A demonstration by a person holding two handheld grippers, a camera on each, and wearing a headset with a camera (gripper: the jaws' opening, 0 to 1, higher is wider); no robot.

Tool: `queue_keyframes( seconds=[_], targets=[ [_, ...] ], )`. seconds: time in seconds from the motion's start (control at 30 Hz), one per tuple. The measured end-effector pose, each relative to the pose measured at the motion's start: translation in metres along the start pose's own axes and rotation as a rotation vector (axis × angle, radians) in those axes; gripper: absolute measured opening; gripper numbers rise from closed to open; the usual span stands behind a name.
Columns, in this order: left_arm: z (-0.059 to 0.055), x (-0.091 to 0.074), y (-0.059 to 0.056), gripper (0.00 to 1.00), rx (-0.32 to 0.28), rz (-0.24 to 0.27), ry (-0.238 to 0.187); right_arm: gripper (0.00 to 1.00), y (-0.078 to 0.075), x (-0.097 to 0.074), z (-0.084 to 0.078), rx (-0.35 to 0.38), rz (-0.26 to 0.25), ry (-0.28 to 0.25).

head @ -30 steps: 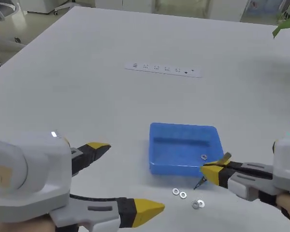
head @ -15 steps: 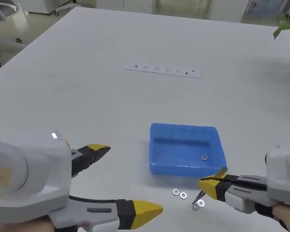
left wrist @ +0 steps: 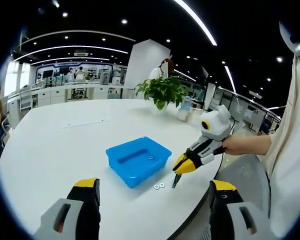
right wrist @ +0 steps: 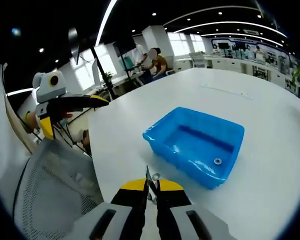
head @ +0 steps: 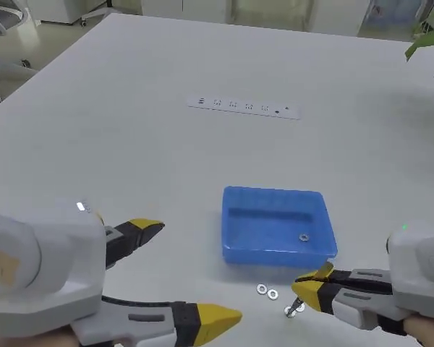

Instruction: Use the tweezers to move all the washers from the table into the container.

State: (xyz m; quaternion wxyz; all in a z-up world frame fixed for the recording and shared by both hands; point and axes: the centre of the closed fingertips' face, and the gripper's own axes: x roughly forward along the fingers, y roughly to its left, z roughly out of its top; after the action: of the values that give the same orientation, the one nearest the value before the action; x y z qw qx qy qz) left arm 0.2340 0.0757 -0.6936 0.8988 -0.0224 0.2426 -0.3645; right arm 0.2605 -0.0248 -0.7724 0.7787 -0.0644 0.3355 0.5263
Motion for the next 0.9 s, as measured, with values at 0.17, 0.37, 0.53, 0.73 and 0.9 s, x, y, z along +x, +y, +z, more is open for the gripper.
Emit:
queue_keyframes(
  seconds=[0.17, 0.37, 0.53, 0.73, 0.9],
  targets=[
    [0.001, 0.002, -0.002, 0.92, 0.003, -0.007, -0.001, 0.03, 0.015, 0.003, -0.002, -0.183, 0.015, 0.034],
    [0.002, 0.003, -0.003, 0.92, 0.01, -0.015, -0.001, 0.02, 0.013, 0.003, -0.001, -0.242, -0.011, 0.05],
    [0.003, 0.0, -0.002, 0.92, 0.01, -0.012, -0.004, 0.02, 0.013, -0.007, 0.012, -0.23, -0.008, 0.022],
    [0.001, -0.001, 0.0, 0.92, 0.008, -0.008, -0.002, 0.02, 0.008, -0.024, 0.045, -0.198, -0.014, -0.065],
    [0.002, -0.001, -0.001, 0.92, 0.01, -0.009, -0.005, 0.02, -0.002, -0.033, 0.07, -0.146, -0.021, -0.142]
  ],
)
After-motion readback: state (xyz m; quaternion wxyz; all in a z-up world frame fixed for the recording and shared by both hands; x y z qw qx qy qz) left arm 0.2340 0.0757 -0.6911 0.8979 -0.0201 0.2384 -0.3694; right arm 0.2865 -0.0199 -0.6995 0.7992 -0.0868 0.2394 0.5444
